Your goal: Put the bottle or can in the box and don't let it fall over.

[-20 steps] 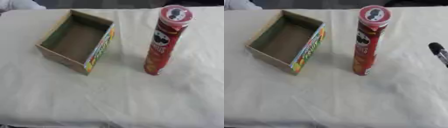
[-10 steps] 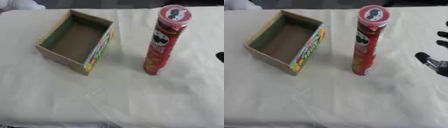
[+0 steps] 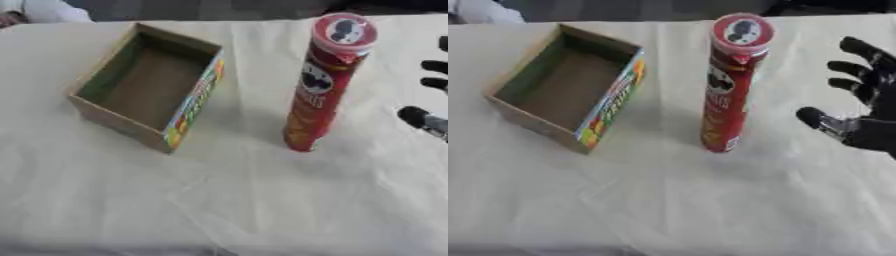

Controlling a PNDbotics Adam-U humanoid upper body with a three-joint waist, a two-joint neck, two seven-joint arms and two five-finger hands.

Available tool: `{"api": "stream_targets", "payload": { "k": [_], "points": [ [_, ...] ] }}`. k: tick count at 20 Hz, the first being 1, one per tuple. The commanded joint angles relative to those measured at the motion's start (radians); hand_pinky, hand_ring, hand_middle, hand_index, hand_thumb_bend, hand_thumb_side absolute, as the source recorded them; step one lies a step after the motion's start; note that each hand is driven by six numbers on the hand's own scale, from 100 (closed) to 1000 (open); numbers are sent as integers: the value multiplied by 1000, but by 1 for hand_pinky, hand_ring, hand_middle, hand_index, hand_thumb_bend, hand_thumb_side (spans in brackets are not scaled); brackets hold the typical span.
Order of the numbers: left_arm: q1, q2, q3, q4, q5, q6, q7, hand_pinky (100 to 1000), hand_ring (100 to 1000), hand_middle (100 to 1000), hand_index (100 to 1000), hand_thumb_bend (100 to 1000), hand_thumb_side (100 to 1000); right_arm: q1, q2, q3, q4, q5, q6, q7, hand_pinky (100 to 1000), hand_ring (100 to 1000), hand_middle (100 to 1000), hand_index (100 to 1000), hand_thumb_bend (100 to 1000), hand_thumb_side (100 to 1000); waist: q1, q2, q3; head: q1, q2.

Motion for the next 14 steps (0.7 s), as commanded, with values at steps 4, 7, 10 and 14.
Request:
{"api": "stream_targets", "payload": {
  "k": [4, 7, 10, 14],
  "points": [
    [-10, 15, 0, -15, 5, 0, -3, 893, 747, 532, 694, 100, 593, -49, -48, 8, -19, -53, 55, -6, 851, 892, 1000, 887, 662, 100, 3, -9, 7, 4, -2],
    [-11, 15, -2, -13, 7, 1, -4, 893, 747, 532, 693, 100, 596, -76, -50, 14, -17, -80, 84, -4, 851, 890, 1000, 884, 656, 100, 5, -8, 10, 2, -4],
    [-12, 14, -4, -12, 10, 1, -3, 893, 748, 532, 691, 100, 596, -103, -44, 24, 8, -98, 106, 4, 853, 892, 1000, 885, 649, 100, 6, -5, 12, -2, -8],
    [-11, 11, -6, -9, 12, 3, -5, 893, 747, 531, 689, 100, 600, -134, -38, 38, 51, -111, 114, 30, 855, 895, 1000, 881, 647, 100, 10, -2, 15, -4, -13]
  ]
}}
